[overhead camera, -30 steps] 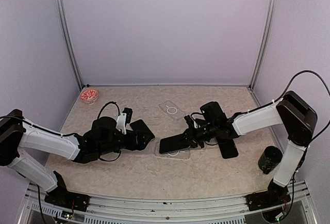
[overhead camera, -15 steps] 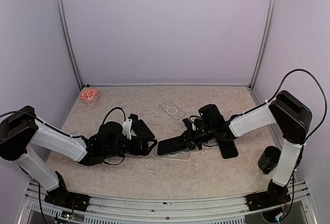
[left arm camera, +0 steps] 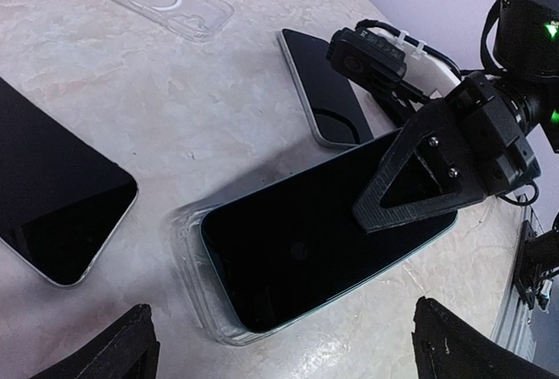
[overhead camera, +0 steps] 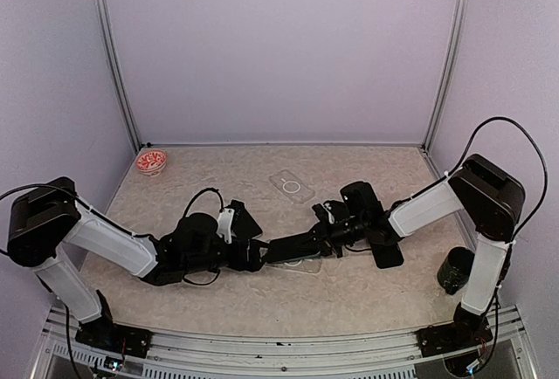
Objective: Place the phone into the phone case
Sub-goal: Install the phone on the phone case.
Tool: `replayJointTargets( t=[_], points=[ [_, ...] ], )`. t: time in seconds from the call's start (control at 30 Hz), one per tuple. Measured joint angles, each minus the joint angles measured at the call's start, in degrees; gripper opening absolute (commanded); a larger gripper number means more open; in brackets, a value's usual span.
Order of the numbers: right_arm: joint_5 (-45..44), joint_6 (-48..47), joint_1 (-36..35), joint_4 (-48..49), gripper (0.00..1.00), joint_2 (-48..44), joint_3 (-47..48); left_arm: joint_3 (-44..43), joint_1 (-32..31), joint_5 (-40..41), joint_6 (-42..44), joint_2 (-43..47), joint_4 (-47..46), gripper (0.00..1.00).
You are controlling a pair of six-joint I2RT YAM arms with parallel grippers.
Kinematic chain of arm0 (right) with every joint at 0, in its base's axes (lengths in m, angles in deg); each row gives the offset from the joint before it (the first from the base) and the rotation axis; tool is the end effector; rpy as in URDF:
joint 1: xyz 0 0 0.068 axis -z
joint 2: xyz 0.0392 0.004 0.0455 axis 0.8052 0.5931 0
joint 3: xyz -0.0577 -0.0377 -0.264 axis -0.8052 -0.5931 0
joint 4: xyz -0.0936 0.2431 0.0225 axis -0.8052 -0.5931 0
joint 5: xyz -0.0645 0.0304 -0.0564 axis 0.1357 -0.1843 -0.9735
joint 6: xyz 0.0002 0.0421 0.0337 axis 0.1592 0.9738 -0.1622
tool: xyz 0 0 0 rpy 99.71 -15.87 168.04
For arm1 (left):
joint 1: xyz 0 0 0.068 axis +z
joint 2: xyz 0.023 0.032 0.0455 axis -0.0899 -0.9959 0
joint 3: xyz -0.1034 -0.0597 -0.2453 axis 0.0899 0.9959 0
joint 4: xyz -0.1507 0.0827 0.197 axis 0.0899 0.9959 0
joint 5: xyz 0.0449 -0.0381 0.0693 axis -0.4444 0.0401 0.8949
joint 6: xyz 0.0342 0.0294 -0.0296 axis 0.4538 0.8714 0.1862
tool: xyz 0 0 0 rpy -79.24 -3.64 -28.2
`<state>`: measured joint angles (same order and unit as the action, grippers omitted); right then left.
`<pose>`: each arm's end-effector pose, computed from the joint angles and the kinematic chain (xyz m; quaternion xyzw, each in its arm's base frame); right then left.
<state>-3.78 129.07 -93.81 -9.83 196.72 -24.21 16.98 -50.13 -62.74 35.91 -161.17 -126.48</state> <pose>0.2558 0.2468 0.1223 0.0257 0.8537 0.5201 0.0032 0.1701 -0.2426 0.1388 0.1482 0.8309 -0.3611 0.3965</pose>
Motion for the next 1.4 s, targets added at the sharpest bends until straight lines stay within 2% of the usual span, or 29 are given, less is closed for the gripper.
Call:
replayJointTargets(
  t=[0.47,1.4],
  points=[
    [1.33,6.10,0.35,7.80,0.00,1.75,-2.60,-4.68,-3.04,2.38,-1.11,-6.58,-0.59,0.99],
    [1.40,8.72,0.35,9.68,0.00,2.58,-2.71,-5.29,-2.36,-1.60,-4.55,-11.15,-2.16,0.99]
  ],
)
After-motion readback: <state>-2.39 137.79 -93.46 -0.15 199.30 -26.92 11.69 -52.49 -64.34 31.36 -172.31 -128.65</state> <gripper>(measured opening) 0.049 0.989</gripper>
